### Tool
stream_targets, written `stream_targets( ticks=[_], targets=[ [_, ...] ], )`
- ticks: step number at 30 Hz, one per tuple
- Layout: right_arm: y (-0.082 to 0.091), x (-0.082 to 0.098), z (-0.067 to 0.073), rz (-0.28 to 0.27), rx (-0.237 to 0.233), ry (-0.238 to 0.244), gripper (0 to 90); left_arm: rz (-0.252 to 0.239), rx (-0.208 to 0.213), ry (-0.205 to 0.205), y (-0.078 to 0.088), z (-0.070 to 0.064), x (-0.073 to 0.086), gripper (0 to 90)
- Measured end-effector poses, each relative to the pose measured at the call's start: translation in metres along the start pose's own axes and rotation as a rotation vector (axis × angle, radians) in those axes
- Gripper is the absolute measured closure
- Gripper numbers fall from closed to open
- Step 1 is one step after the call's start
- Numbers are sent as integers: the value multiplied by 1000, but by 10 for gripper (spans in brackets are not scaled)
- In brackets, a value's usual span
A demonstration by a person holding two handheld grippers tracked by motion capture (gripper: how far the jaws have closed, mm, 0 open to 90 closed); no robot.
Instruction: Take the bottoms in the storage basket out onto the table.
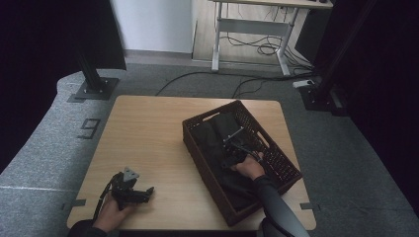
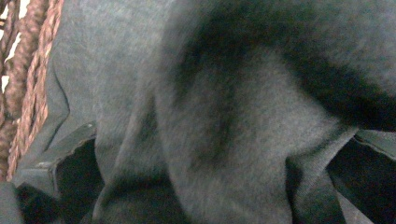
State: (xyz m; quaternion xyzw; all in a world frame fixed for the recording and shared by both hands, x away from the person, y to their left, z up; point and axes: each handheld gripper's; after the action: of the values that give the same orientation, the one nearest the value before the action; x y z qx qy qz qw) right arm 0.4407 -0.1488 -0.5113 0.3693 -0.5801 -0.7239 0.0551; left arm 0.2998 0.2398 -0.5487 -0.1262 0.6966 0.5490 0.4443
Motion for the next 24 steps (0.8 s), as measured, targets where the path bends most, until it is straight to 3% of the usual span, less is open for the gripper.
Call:
stream_targets(
  ticks=[3, 8, 9, 10, 11, 13, 14, 15, 16, 20, 24],
  targets=[
    [-1, 0, -1, -5, -1, -20, 0, 0, 0, 0, 0, 0, 0, 0],
    [-3, 0, 1, 8, 20, 2, 9, 1, 0, 0, 0, 0, 0, 0],
    [-3, -1, 2, 15, 31, 14, 50, 1, 0, 0, 0, 0, 0, 0],
    [0, -2, 3, 23, 31, 18, 160, 1, 0, 0, 0, 0, 0, 0],
    [0, -2, 3, 23, 31, 18, 160, 1, 0, 0, 0, 0, 0, 0],
    [4, -4, 4, 23, 26, 20, 323, 1, 0, 0, 0, 0, 0, 0],
    [4, -4, 4, 23, 26, 20, 323, 1, 0, 0, 0, 0, 0, 0],
    [7, -4, 4, 18, 18, 11, 452, 1, 0, 0, 0, 0, 0, 0],
    [9, -4, 4, 17, 16, 3, 503, 0, 0, 0, 0, 0, 0, 0],
    [13, -5, 3, 12, -4, 21, 599, 1, 0, 0, 0, 0, 0, 0],
    [18, -5, 2, -9, -19, 27, 633, 1, 0, 0, 0, 0, 0, 0]
  ],
)
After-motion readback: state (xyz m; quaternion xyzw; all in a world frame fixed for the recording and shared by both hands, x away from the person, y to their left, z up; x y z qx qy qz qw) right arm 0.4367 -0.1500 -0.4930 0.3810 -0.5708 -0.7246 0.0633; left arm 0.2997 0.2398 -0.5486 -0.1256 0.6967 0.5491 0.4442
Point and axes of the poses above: each handheld gripper's, and its own axes: y roughly backward along the jaws, x roughly out of its underside, z roughly to its left, and after that the axes turned 8 degrees about -z, right-handed
